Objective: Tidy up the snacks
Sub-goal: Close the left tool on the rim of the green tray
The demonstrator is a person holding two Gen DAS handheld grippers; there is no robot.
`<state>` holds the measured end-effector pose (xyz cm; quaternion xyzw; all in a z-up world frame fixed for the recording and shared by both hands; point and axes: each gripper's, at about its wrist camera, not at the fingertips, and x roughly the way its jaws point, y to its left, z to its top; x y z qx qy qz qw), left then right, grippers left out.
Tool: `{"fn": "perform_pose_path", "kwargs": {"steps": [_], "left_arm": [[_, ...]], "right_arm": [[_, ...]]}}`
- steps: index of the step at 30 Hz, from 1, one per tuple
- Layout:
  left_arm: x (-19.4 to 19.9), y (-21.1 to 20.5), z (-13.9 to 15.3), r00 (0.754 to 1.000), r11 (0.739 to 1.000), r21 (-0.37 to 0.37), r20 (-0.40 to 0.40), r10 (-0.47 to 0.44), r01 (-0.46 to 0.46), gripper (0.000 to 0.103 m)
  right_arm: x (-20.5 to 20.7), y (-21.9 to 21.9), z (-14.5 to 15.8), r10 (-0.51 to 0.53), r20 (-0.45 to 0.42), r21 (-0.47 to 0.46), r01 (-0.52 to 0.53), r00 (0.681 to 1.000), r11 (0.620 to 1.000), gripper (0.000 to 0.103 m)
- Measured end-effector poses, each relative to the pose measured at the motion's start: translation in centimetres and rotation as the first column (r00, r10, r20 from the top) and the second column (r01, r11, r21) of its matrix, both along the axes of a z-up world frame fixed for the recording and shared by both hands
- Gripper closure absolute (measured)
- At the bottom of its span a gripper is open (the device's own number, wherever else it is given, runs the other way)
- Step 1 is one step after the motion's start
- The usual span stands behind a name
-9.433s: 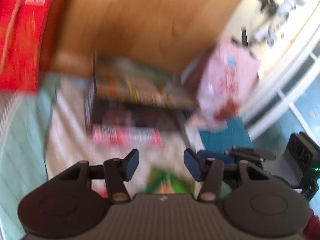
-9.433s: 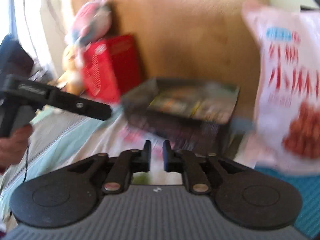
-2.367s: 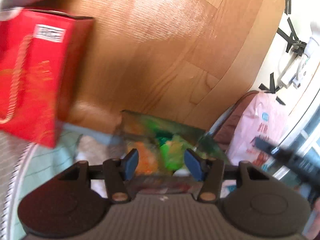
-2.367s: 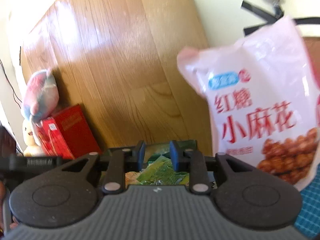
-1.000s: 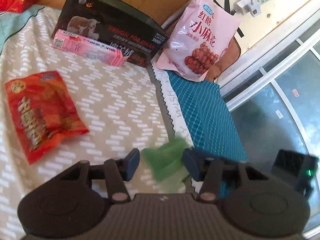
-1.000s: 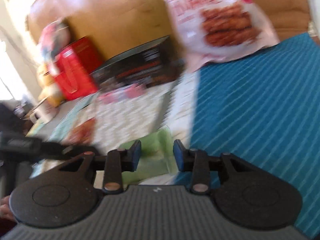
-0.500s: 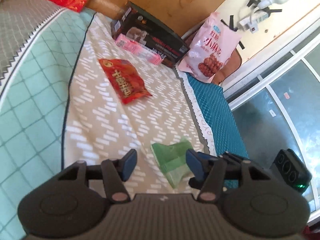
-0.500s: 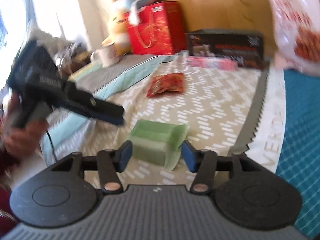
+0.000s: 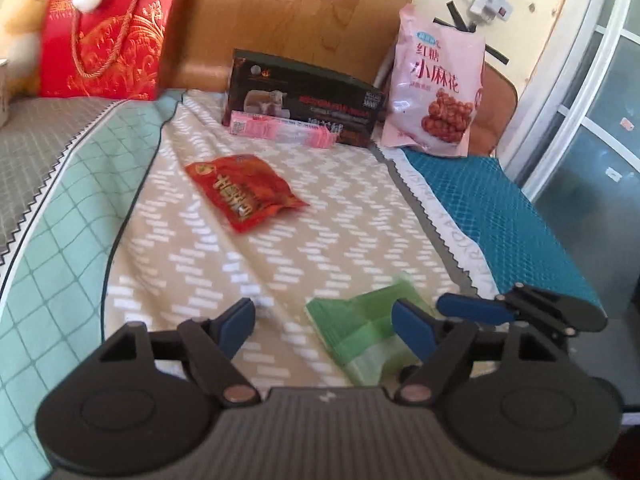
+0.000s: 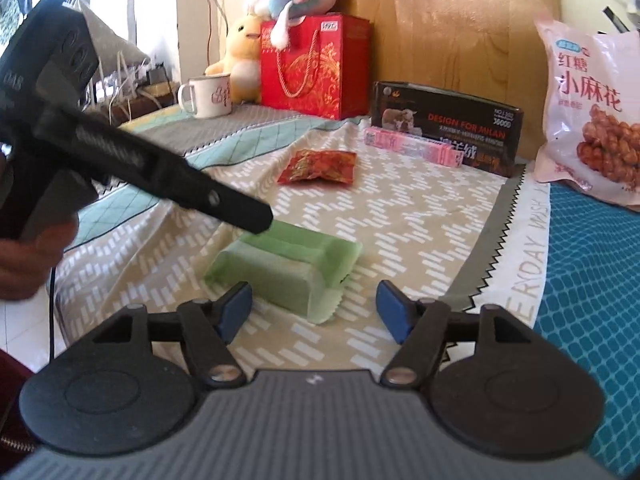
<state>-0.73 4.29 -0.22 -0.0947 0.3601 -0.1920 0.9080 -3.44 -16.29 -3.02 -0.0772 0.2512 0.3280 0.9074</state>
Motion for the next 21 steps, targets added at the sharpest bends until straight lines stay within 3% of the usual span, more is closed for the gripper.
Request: {"fn": "perform_pose_path", "kwargs": {"steps": [5,21], "left_arm": [[-0.86,-0.64,-0.22,0.999,0.999,0.038,0.035,0.026,-0.027,0.022],[-0.84,-1.09,-0.10,0.999,0.998,0.055,0.018,0.032,-0.033,0.016]], "right_arm": [[0.29,-0.54,0.06,0.001,-0.022,0.048,0.000,1.000,0.999,0.031],[0.60,0.35,-0.03,0.023,-0.019,0.030,-0.023,1.000,0.999,0.022]]}}
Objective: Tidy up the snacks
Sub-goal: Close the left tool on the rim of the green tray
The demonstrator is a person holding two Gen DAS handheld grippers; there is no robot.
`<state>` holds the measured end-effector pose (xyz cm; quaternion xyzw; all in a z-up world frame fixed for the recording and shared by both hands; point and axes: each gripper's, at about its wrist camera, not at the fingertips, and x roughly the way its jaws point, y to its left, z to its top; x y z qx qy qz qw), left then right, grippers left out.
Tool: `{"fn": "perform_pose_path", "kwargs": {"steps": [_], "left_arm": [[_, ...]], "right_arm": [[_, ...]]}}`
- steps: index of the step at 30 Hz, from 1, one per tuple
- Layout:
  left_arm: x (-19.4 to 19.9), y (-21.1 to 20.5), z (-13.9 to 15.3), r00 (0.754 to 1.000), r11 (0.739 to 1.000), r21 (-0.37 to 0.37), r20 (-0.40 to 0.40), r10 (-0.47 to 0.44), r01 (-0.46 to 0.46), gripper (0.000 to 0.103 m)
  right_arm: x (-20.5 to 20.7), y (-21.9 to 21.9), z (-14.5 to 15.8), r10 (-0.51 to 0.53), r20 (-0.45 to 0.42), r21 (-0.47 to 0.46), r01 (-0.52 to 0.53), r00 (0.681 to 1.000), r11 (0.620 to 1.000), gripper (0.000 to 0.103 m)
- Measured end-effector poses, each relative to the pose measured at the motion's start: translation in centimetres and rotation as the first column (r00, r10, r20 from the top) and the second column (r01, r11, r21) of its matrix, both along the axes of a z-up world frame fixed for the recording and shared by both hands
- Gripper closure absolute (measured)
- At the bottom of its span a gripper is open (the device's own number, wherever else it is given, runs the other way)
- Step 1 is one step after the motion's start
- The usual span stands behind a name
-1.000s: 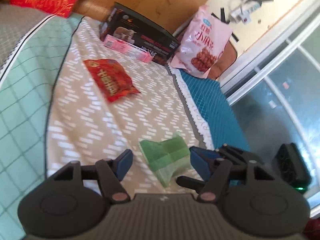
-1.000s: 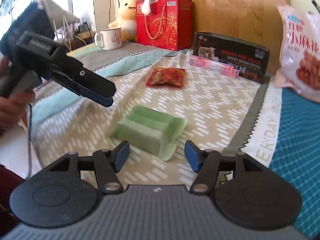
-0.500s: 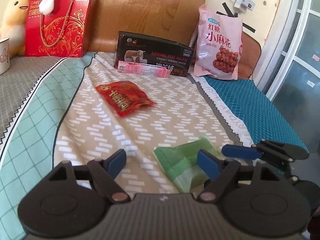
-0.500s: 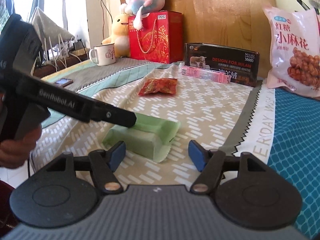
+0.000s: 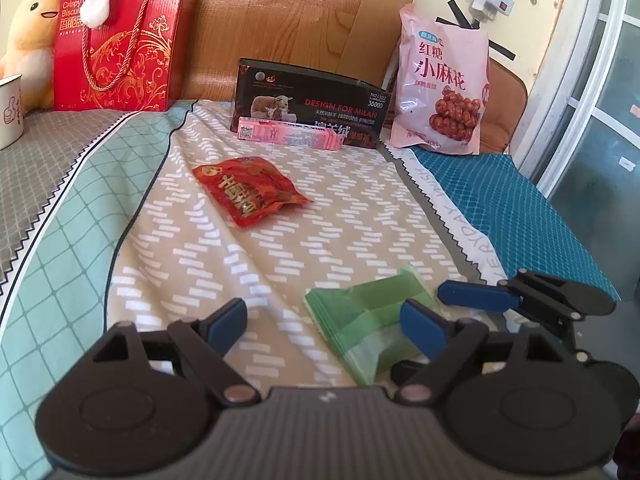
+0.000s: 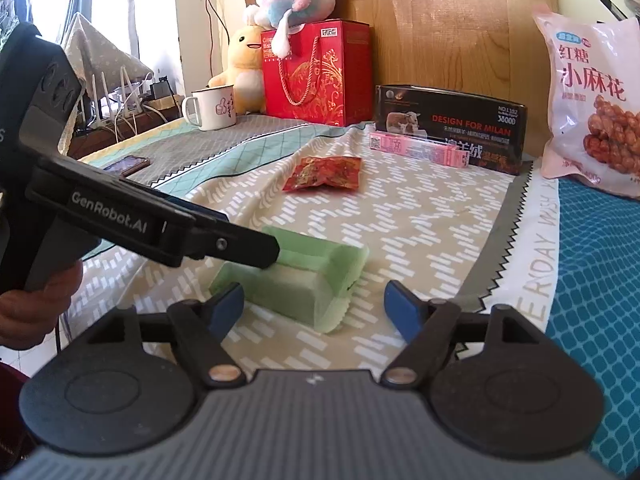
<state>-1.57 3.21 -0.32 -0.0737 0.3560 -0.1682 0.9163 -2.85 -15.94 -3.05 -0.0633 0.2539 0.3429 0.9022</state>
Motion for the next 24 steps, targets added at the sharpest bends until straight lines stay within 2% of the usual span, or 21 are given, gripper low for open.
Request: {"fn": "perform_pose_path", "kwargs": {"steps": [9,20,21,24], "left_arm": [[0.1,-0.1,0.0,1.000,1.000,0.006,-0.004,0.000,0.000,0.016],[0.0,-0.1,0.0,1.000,1.000,0.014,-0.005,-0.005,0.005,0.017],[-0.1,0.0,0.0,1.000,1.000,0.012,-0.006,-0.009,0.009,0.018],[-0.7,0.3,0.1,1.000,1.000,-0.006,-0.007,-0.029,0.029,0.029]], "right_arm": [[0.0,1.4,0.0,0.029,0.014,-0.048,-0.028,0.999,0.998,0.021],[-0.7,1.5,0.1,0.042,0.026,-0.024,-0.041,0.999,0.999,0.043],[-0.8,1.5,0.1,0.039,0.027,-0.020,-0.038,0.999,0.999,0.044],[-1.0,1.2,0.1,0.021,0.016,-0.002,-0.021,1.000,1.000,0.054]]}}
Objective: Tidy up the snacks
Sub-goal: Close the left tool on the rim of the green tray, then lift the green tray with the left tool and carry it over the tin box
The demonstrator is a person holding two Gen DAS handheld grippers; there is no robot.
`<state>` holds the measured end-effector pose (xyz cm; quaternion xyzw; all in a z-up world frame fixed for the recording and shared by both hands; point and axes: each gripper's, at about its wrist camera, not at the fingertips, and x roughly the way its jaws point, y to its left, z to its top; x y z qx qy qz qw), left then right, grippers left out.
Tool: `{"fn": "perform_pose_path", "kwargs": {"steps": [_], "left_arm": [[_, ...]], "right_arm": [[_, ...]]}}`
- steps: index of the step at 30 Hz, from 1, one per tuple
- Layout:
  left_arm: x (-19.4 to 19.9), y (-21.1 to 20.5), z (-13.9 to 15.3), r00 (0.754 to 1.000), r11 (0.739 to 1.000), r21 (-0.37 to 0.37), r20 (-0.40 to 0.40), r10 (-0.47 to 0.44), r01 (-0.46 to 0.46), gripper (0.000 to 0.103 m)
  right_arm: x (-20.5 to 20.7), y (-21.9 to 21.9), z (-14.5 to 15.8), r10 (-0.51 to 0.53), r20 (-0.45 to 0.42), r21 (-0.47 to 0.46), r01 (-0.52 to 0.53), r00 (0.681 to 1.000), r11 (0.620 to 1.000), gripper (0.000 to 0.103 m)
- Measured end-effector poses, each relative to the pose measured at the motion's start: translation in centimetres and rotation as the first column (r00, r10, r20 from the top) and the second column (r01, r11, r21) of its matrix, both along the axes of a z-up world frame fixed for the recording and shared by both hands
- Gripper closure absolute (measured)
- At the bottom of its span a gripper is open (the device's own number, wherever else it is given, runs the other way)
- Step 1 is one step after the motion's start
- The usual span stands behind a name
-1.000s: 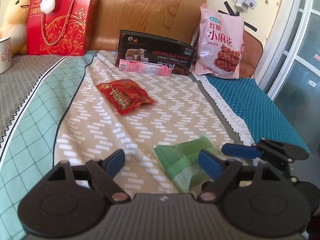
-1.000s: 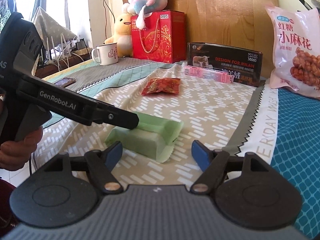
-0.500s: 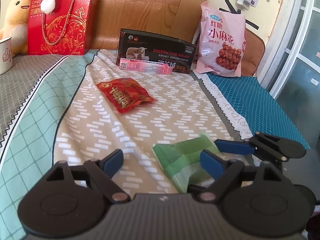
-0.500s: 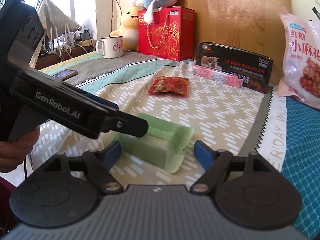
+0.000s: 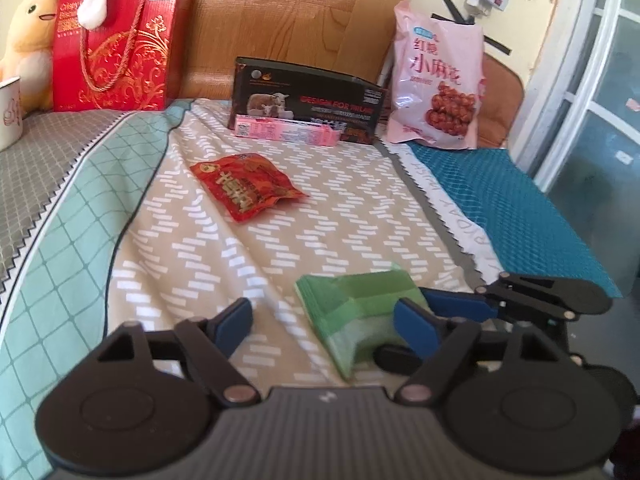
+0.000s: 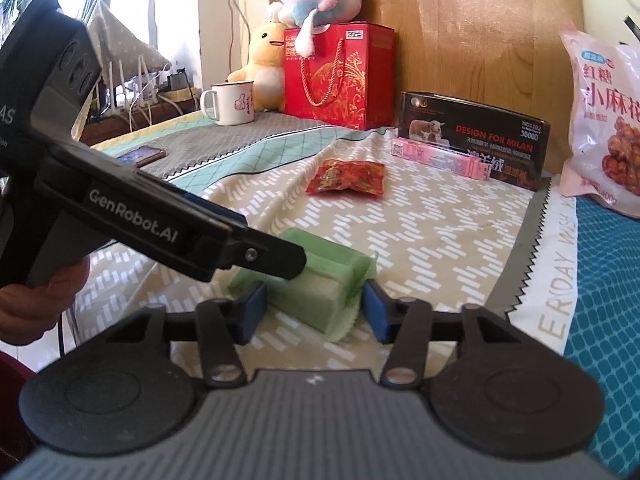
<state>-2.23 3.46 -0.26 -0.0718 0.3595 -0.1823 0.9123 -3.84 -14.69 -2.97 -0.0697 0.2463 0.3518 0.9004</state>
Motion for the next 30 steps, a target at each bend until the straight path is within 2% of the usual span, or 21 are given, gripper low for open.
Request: {"fn": "perform_pose_path", "kwargs": {"steps": [1,4,7,12,13,17,22,24,27,30], "left_arm": [[-0.2,0.2,0.0,1.000,1.000,-0.015,-0.006,-0.014,0.013,0.035],[-0.7,0.1,0.1,0.996,0.994,-0.060,-0.028,-0.089,0.087,0.040],[-1.1,-0.5,0.2,0.993,0.993,-0.041,-0.026,-0.112,0.111,0.040],[-0.1,0.1,0.6,0.990,0.987,-0.117,-0.073,-0.122,0.113,0.041],[0.0,0.2,0.7,0.989,0.986,-0.124,-0.079,-0.123,0.113,0.043],[-0.2,0.5,1.4,0.990,0.984,-0.140,-0.081,-0.120,0.108,0.047],[-1.2,0.6,2.2,0.989,0.986,-0.125,-0.077,-0.123,0.113,0.045],[-1.4,0.8,2.1,0.985,0.981,-0.140,-0.090,-0.146,0.133,0.043],[-1.5,1.0,2.4,0.992,0.988,-0.107,-0.049,-0.120,0.114,0.043],[-0.6,0.6,2.4,0.987,0.982,-0.124,-0.064,-0.150,0.141,0.043]], "right_arm": [[-0.2,-0.1,0.0,-0.003,-0.002,0.003,0.003,1.000,1.000,0.057],[-0.8,-0.4,0.0,0.003,-0.016,0.017,-0.003,1.000,1.000,0.069],[-1.6,-0.7,0.2,0.022,-0.032,0.021,-0.022,0.999,1.000,0.079],[-2.0,-0.8,0.6,0.026,-0.044,0.001,-0.026,0.999,1.000,0.087],[-2.1,-0.8,0.7,0.022,-0.036,-0.007,-0.022,0.999,1.000,0.091],[-2.1,-1.0,1.7,-0.004,-0.005,0.002,0.004,1.000,1.000,0.094],[-2.8,-0.8,2.3,0.018,0.008,-0.012,-0.018,1.000,1.000,0.094],[-3.0,-0.7,2.0,0.019,0.003,-0.046,-0.019,1.000,0.999,0.095],[-2.6,-1.4,1.3,-0.030,-0.025,-0.082,0.028,0.999,0.996,0.096],[-2.3,-2.1,1.0,-0.059,-0.049,-0.067,0.056,0.997,0.996,0.097]]}}
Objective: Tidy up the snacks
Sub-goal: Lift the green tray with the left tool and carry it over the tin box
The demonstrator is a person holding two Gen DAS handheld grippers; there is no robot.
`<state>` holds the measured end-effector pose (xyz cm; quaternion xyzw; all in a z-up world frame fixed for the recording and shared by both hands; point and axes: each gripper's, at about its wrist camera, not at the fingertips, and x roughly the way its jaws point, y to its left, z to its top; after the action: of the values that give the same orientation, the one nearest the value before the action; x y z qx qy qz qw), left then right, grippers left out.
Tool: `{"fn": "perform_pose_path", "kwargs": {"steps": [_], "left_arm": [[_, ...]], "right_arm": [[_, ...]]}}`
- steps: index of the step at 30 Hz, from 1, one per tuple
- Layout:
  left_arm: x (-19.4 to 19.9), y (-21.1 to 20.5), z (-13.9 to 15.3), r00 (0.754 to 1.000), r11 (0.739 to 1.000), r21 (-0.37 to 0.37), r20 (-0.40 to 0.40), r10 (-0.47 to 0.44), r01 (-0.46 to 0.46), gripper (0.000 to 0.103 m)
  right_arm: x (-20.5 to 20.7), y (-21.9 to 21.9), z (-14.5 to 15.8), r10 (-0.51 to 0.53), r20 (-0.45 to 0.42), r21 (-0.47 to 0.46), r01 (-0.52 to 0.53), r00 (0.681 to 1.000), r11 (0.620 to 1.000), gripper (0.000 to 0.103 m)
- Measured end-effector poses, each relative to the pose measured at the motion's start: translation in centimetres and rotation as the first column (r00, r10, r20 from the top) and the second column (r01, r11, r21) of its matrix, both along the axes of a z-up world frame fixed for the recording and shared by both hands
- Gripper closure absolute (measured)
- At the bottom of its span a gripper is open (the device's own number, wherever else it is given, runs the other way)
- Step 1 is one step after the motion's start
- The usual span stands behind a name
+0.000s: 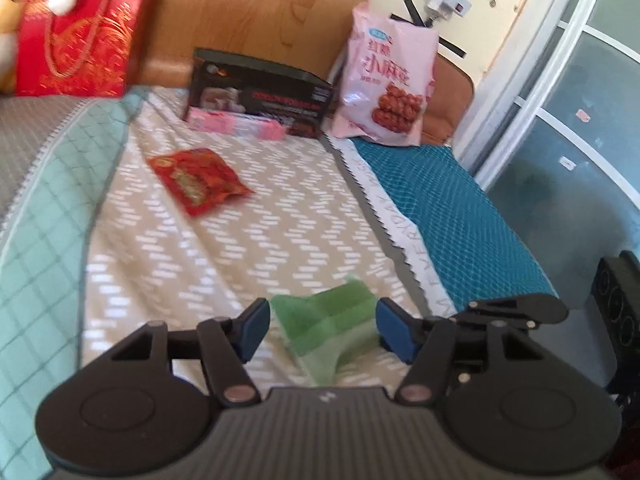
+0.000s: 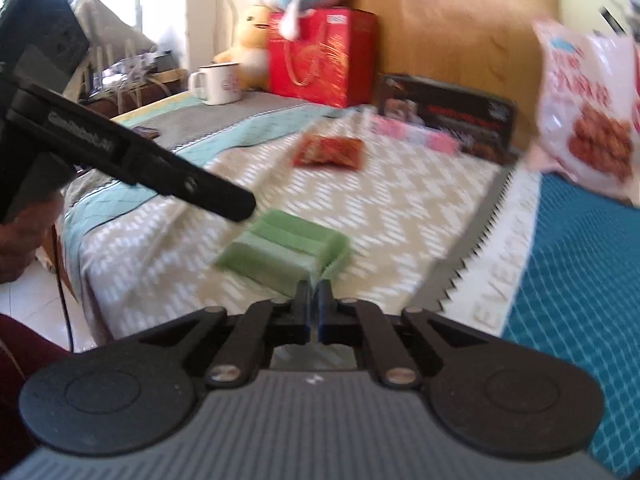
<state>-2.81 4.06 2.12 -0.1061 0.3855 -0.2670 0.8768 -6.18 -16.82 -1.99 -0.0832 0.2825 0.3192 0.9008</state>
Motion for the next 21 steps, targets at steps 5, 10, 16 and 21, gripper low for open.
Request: {"fn": "perform_pose_path", "kwargs": {"steps": [5,10,16,21], "left_arm": [[0.6,-2.2,-1.5,0.998,0.994,0.092,-0.041,-0.052,0.055,0.041],[0.2,-2.8,-1.6,0.998,0.993,0.109,-0.030,-0.050,0.053,0.044],[1.5,-3.1,1.1,0.995,0.991,0.092,-0.027,-0.096,0.098,0.050],[4.5,-3.4,6.1,0.994,0.994,0.034,0.040,-0.101,0.100,0.051]], "right_arm": [[-0.7,0.3,-0.1,0.019,0.027,-0.017,-0.019,0.999,1.000,0.091],[0.0,0.2,-0.4,0.047,0.016,0.005,-0.047,0.999,0.999,0.089],[0.4,-0.2,2.4,0.045,0.071,0.027,-0.047,0.996,0.999,0.096],[2.1,-0.9,7.9,0.028,0.190,0.055,-0.039,0.981,0.998,0.097]]}}
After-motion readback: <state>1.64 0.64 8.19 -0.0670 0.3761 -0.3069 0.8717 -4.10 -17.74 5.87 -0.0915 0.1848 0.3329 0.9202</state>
